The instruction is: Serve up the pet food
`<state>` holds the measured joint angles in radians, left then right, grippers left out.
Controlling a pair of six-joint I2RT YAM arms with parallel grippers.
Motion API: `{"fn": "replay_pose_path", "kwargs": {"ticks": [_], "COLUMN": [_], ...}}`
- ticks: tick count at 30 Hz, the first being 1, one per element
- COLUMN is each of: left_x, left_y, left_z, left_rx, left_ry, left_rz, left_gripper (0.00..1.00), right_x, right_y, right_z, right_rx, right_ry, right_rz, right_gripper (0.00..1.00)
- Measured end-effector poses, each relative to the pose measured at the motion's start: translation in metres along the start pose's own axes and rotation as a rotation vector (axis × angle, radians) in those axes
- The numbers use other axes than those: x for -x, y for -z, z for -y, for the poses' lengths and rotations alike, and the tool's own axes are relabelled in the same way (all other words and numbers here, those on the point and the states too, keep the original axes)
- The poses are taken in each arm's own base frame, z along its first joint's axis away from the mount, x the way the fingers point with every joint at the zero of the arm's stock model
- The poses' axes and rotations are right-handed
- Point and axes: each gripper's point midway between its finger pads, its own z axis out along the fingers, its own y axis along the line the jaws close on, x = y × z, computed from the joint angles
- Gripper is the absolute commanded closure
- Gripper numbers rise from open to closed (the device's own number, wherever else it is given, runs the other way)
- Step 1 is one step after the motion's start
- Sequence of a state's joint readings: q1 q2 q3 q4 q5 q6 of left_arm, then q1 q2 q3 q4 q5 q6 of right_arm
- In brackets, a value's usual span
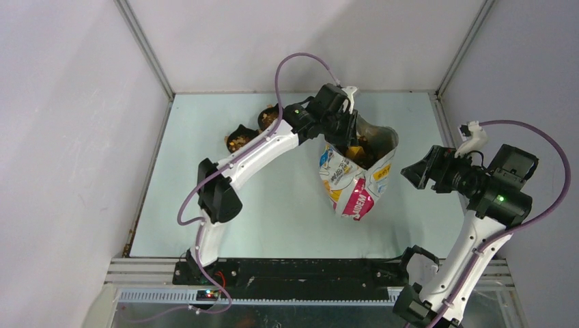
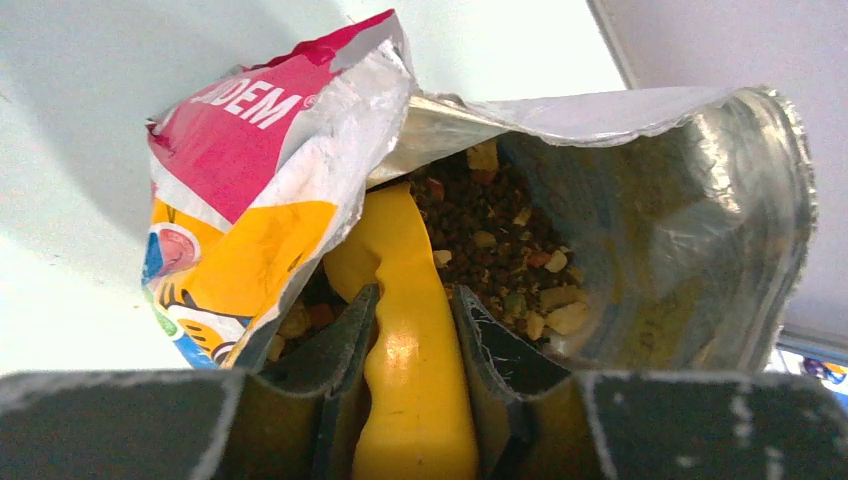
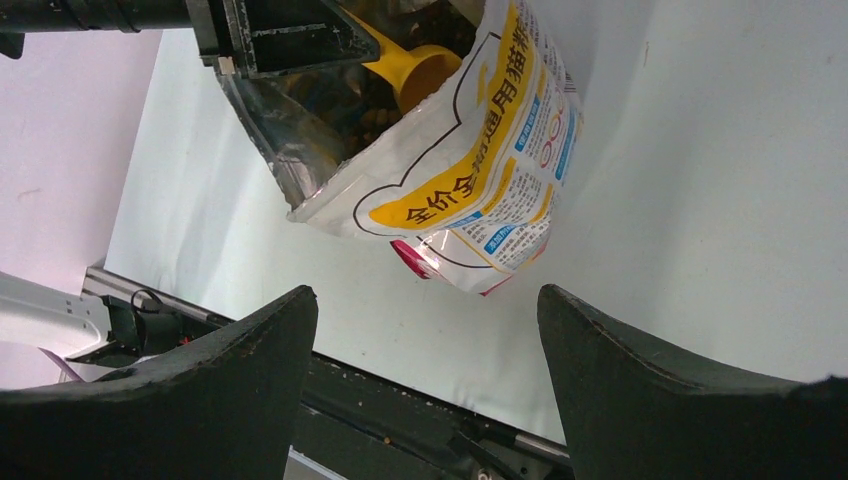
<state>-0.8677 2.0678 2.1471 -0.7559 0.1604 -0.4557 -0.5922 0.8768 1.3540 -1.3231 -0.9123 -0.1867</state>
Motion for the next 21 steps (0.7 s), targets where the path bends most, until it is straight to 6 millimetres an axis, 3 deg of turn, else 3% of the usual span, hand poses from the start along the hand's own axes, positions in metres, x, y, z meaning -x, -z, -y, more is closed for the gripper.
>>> {"fn": "replay_pose_path", "kwargs": {"ticks": [21], "left_x": [0.002], "left_y": [0.012], "left_z": [0.019], "left_rx": [-0.223], "left_ry": [0.243], "left_rz": [-0.046], "left_gripper": [1.0], "right_x": [-0.001], "right_y": [-0.004], "right_z": [0.018], "right_rx": [-0.054], "right_ry": [-0.039], "right_rz": [-0.023], "right_gripper": [0.17]}}
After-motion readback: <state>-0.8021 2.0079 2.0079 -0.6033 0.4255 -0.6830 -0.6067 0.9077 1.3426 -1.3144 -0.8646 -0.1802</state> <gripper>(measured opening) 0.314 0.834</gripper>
